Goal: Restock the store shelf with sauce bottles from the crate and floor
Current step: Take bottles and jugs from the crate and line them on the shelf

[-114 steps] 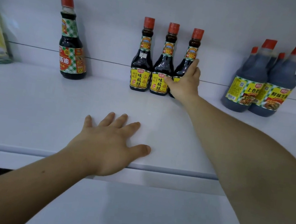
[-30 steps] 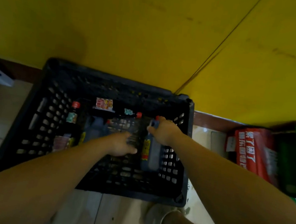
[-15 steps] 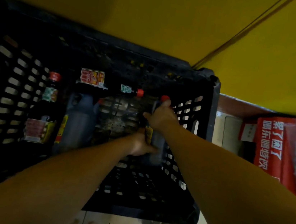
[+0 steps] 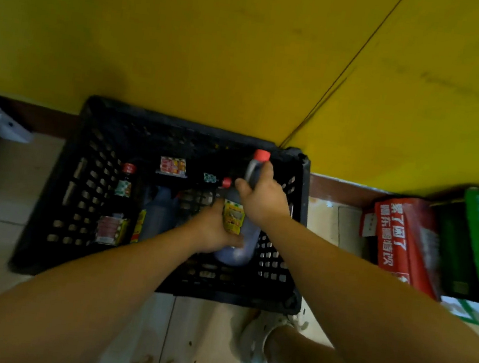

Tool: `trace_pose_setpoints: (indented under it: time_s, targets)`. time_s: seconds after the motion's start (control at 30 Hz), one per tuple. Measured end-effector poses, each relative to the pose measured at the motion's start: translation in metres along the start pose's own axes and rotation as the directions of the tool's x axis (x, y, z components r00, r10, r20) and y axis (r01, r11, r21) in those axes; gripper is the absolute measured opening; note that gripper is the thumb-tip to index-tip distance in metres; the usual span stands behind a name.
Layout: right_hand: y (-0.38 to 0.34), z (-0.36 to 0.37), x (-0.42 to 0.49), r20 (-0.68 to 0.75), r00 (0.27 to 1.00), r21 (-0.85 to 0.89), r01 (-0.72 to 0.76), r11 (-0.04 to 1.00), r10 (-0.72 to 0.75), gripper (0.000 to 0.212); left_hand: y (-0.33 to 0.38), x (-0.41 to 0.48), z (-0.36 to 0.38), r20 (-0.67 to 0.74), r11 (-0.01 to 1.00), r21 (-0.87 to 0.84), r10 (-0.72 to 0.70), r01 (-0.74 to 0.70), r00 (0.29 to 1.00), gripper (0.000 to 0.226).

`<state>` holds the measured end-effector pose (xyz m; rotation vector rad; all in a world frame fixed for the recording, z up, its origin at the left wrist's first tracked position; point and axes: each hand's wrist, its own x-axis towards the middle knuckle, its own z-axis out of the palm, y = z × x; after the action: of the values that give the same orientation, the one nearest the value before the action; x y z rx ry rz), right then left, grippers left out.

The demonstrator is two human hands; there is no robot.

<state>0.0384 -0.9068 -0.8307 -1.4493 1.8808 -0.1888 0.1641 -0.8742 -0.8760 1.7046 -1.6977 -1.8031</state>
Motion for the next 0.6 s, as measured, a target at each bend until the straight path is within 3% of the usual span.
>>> trace_pose_setpoints:
  time_s: [0.13,0.23,0.33,0.47,0.6]
  targets:
    - [-0.041,-0.042,-0.058,-0.095,0.99,0.124,0.116,0.986,-0.104,0.078,0.031,-0.063,-0.032,-0.022,0.983,-0.165,0.078,-0.08,0.997,0.097]
    - [-0.081,-0.078,-0.102,-0.243,0.951,0.211,0.245,0.946,-0.192,0.071,0.065,-0.123,-0.057,-0.016,0.944,-0.292,0.158,-0.156,0.987,0.09]
    - [-0.128,-0.112,-0.144,-0.343,0.905,0.332,0.367,0.869,-0.251,0.062,0.107,-0.185,-0.078,-0.139,0.903,-0.318,0.258,-0.29,0.956,0.091]
    - [-0.188,-0.157,-0.209,-0.435,0.826,0.432,0.54,0.722,-0.358,0.062,0.158,-0.266,-0.101,-0.392,0.836,-0.189,0.417,-0.516,0.82,0.084]
    - [-0.25,-0.186,-0.281,-0.39,0.805,0.426,0.588,0.687,-0.447,0.093,0.196,-0.341,-0.11,-0.583,0.751,-0.064,0.506,-0.657,0.636,0.088]
